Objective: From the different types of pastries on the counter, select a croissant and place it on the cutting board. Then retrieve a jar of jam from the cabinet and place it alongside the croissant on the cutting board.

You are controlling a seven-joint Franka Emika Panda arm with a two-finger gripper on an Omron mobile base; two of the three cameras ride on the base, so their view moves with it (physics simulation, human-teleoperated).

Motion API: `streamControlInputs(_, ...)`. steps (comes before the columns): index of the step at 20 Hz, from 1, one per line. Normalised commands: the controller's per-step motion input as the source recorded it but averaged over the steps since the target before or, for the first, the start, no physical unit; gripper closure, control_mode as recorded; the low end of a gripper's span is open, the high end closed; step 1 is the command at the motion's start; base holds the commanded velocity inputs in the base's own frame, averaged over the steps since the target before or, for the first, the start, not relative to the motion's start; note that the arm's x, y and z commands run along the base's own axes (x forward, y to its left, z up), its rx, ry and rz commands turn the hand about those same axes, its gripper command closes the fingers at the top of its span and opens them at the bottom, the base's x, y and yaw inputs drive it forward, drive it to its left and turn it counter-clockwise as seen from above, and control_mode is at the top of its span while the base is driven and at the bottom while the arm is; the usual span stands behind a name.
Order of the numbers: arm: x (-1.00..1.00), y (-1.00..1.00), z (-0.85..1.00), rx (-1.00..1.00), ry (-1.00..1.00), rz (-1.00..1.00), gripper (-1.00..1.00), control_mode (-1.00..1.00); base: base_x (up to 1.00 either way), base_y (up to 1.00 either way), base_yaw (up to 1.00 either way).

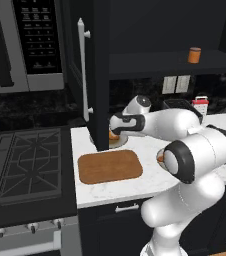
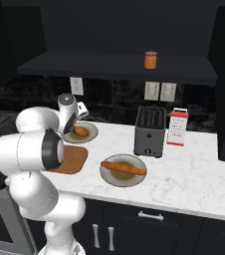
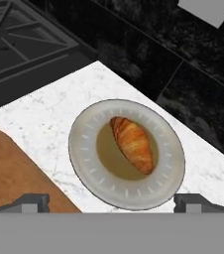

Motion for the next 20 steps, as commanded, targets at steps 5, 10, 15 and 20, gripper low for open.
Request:
streamControlInputs(5, 0.29, 0.06, 0.0, 0.0, 0.0, 0.01, -1.0, -1.0, 0.0, 0.0, 0.0)
streamControlInputs(10, 0.4, 0.09, 0.0, -0.04, 0.09, 0.0, -1.0, -1.0, 0.0, 0.0, 0.0)
streamControlInputs(15, 0.26, 0.06, -0.17, -0.06, 0.02, 0.0, -1.0, -1.0, 0.0, 0.0, 0.0)
streamControlInputs(20, 0.2, 0.03, -0.43, -0.03, -0.07, 0.0, -1.0, -1.0, 0.0, 0.0, 0.0)
